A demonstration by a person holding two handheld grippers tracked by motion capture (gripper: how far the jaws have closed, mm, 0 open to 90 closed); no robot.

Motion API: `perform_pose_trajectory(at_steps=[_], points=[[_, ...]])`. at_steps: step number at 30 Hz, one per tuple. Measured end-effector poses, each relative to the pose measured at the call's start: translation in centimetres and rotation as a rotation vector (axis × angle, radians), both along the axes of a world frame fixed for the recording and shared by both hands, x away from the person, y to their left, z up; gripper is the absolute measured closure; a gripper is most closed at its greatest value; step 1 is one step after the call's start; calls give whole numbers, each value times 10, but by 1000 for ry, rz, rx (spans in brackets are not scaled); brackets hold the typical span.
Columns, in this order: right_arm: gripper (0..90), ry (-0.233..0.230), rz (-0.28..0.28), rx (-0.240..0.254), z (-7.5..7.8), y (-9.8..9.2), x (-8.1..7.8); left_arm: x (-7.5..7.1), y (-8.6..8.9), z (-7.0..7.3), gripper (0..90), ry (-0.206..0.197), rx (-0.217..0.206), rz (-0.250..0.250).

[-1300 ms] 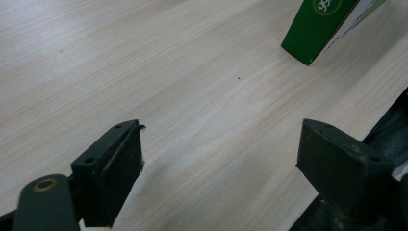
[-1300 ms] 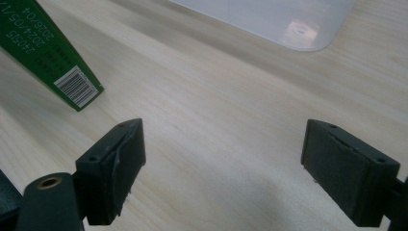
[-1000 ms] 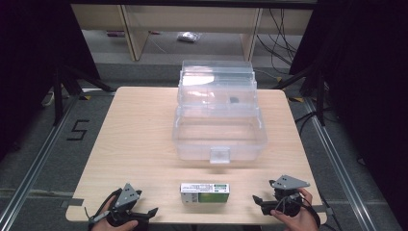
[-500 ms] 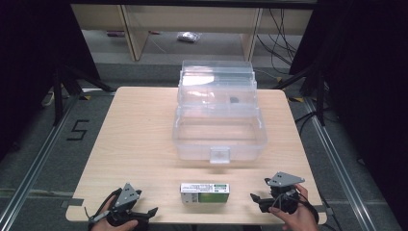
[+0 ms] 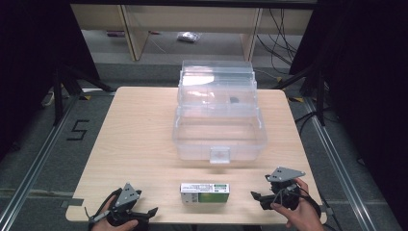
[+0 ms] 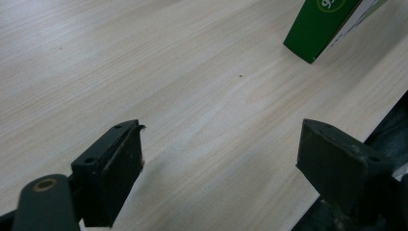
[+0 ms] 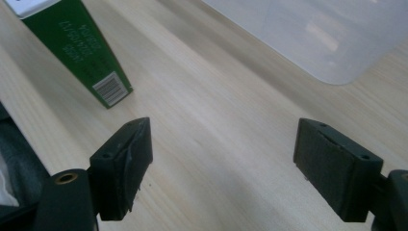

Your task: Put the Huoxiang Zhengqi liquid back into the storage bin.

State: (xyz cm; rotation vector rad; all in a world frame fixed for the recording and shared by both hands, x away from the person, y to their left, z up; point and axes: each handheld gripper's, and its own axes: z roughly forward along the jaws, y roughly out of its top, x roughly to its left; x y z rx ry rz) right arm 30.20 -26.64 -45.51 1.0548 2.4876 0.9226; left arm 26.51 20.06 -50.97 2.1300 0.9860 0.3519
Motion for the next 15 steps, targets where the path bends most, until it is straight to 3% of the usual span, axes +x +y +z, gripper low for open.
perform_pose_trajectory(at_steps=[1,4,5,9,11,13,14,15], points=[[214,1,16,-10,2,2,0,0,-2,-1,155,-3,-29,18],[200,0,46,-15,7,6,2,0,-2,-2,155,-1,-33,21],[199,3,63,-26,10,8,3,1,-1,-2,155,-4,-13,14],[196,-27,100,-37,17,13,6,1,-1,-2,155,-3,-16,19],[193,-35,134,-46,22,15,8,2,2,0,155,-1,8,-10],[191,-24,143,-58,27,17,9,1,-1,-2,155,-5,-32,21],[188,-30,144,-57,28,20,9,0,-1,-2,155,-2,-33,21],[189,-33,159,-58,30,22,9,1,1,-1,155,4,3,-1]])
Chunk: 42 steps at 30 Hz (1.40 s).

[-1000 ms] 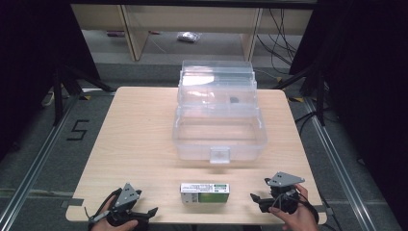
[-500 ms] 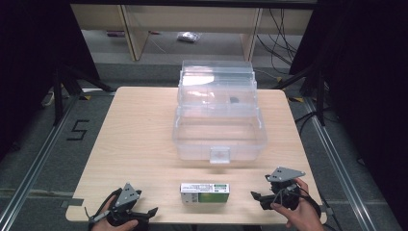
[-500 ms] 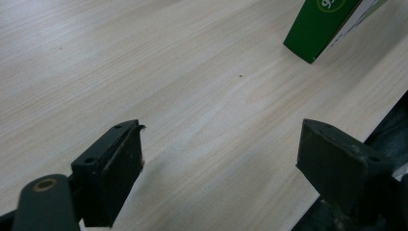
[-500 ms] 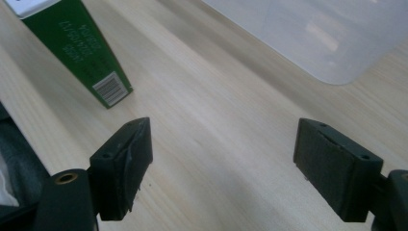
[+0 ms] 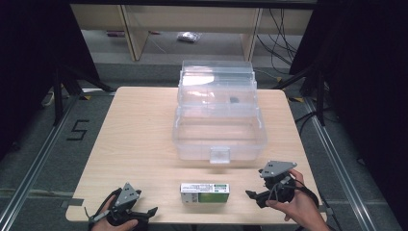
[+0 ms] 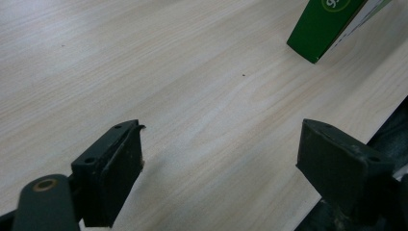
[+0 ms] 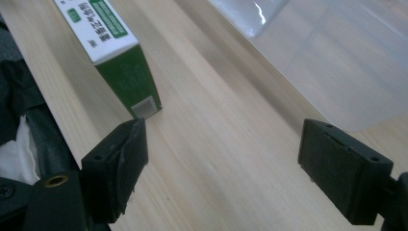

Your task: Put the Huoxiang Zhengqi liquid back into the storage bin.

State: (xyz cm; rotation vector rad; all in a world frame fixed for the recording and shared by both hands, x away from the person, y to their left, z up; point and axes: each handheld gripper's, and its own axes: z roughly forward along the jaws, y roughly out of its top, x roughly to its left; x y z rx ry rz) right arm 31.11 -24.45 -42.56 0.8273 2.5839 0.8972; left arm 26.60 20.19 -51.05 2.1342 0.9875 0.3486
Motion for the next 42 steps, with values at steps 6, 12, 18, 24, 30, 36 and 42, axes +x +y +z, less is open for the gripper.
perform_pose_trajectory(at_steps=[6,12,18,24,30,36,42], points=[[192,9,57,-4,8,14,0,0,-2,-1,155,-4,-24,21],[196,11,127,-38,17,27,-1,0,-1,-1,155,-5,-19,26],[203,21,174,-85,23,43,0,0,0,0,155,1,-3,9],[208,32,228,-118,27,61,4,0,-1,-1,155,-4,-11,25],[212,35,258,-154,27,77,6,0,-1,-1,155,-3,-12,26],[217,56,295,-199,27,96,12,0,-1,-1,155,-6,-21,29],[229,70,338,-249,24,114,15,-1,0,0,155,2,-14,13]])
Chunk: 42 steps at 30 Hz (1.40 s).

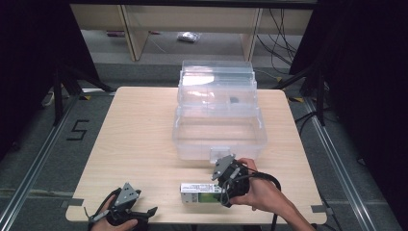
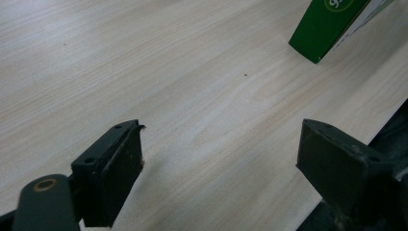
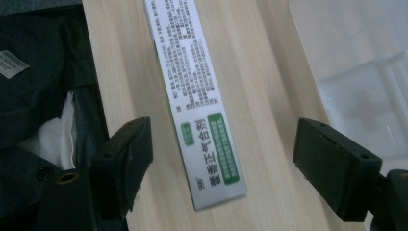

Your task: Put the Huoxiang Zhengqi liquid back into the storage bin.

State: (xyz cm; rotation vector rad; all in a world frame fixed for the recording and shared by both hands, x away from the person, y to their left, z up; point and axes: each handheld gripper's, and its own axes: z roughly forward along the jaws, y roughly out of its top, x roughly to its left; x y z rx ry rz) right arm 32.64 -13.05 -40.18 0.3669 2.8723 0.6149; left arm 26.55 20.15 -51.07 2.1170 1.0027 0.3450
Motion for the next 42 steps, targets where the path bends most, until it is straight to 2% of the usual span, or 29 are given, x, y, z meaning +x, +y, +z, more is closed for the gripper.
perform_pose_trajectory(at_steps=[3,5,8,9,10,11,12,13,15,16,17,18,19,21,22,24,25,26,27,28,30,31,33,34,36,37,38,41,42], points=[[239,19,42,-27,-2,8,3,1,1,0,155,-5,12,6],[243,35,17,-35,-3,12,2,1,0,-1,155,-9,-2,6],[249,24,65,-45,-5,18,5,1,1,0,155,-4,11,7],[252,38,45,-47,-5,20,4,1,1,0,155,-5,13,3],[255,27,61,-57,-6,22,5,0,0,0,155,-6,3,4],[257,35,49,-62,-7,24,4,0,1,0,155,-2,5,-8],[260,32,74,-66,-7,25,6,0,0,0,155,1,2,-4],[266,42,50,-70,-8,26,4,1,0,0,155,-3,11,6],[273,18,61,-114,-9,30,7,1,1,0,155,-5,12,3],[279,23,51,-114,-10,31,6,1,0,-1,155,-8,-2,8],[288,23,41,-132,-11,33,6,0,1,0,155,1,9,-6],[293,18,68,-131,-12,35,8,1,0,-1,155,-3,7,7],[296,27,50,-143,-12,36,7,1,0,0,155,-3,11,6],[320,33,80,-156,-14,40,10,1,1,0,155,-4,4,-7],[324,37,68,-170,-15,42,10,0,1,0,155,1,7,-7],[333,40,100,-179,-18,45,13,1,1,0,155,-5,9,6],[343,50,85,-188,-18,47,12,1,1,0,155,-5,10,4],[350,54,94,-193,-19,49,13,1,0,-1,155,-9,0,8],[358,33,166,-187,-22,50,19,0,0,0,155,-8,4,4],[363,55,121,-195,-22,52,16,0,0,-1,155,-10,-2,6],[380,66,128,-203,-23,54,17,0,0,0,155,-6,5,7],[387,58,155,-212,-25,55,19,1,0,0,155,-9,0,6],[409,80,143,-219,-27,58,18,0,1,0,155,-6,10,-4],[412,60,184,-227,-28,60,20,0,0,0,155,-6,-4,-4],[438,82,154,-240,-29,61,18,0,0,0,155,-6,-5,-1],[444,78,182,-238,-30,62,20,0,0,0,155,-4,-2,1],[450,81,170,-241,-31,63,19,0,1,1,155,-5,9,-7],[475,86,194,-256,-33,65,20,1,1,0,155,0,2,-5],[482,106,159,-267,-32,66,18,0,1,1,155,-5,11,-7]])
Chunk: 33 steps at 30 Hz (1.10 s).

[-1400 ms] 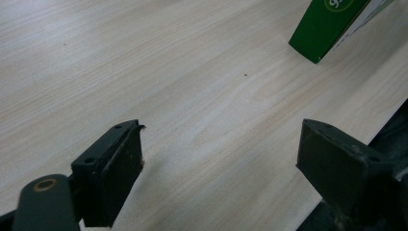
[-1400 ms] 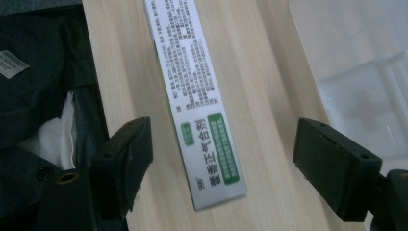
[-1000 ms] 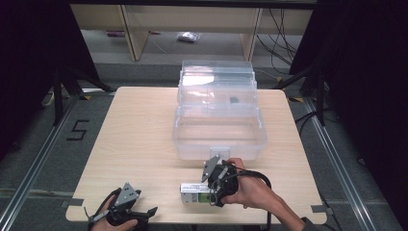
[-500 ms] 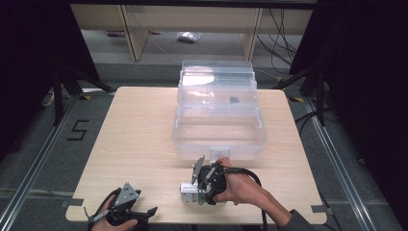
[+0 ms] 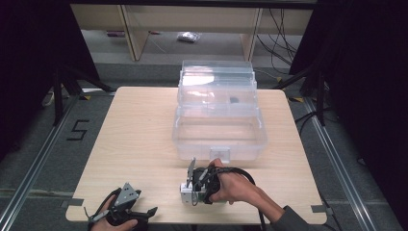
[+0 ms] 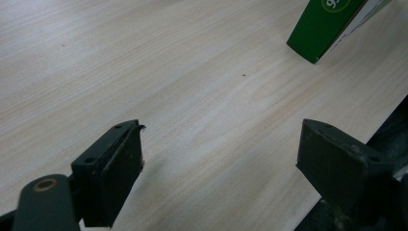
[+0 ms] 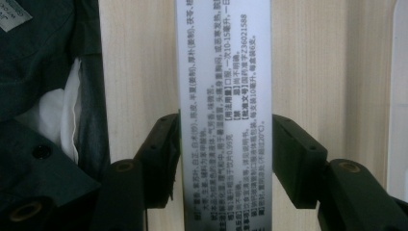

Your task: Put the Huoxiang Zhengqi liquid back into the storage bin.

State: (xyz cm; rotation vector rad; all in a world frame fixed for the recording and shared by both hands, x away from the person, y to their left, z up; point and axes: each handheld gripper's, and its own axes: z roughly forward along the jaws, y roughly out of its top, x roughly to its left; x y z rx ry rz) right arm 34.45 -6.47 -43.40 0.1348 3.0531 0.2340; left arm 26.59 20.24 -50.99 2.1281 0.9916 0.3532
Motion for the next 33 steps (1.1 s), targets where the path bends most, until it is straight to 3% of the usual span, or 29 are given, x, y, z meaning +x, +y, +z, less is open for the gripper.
perform_pose_trajectory(at_steps=[3,5,7,10,13,19,24,26,30,32,33], points=[[510,-6,41,-9,-3,1,2,0,-1,-1,155,1,-13,6],[527,10,10,-27,-3,3,1,0,0,0,155,1,-1,0],[558,3,55,-20,-5,3,3,0,0,0,155,1,-1,-2],[614,18,48,-48,-4,6,0,0,0,0,155,1,-1,-1],[634,11,98,-53,-4,7,2,0,0,0,155,1,-1,-2],[642,28,56,-70,-2,7,-1,0,0,0,155,0,-12,2],[643,29,98,-61,-1,4,3,0,1,1,155,3,0,-5],[644,33,56,-62,2,0,2,0,0,0,155,2,-10,1],[645,25,76,-46,6,-6,6,0,0,1,155,2,-7,-3],[646,36,50,-53,10,-9,6,0,1,1,155,2,-7,-1],[646,21,77,-46,10,-11,8,0,0,0,155,2,-11,3]])
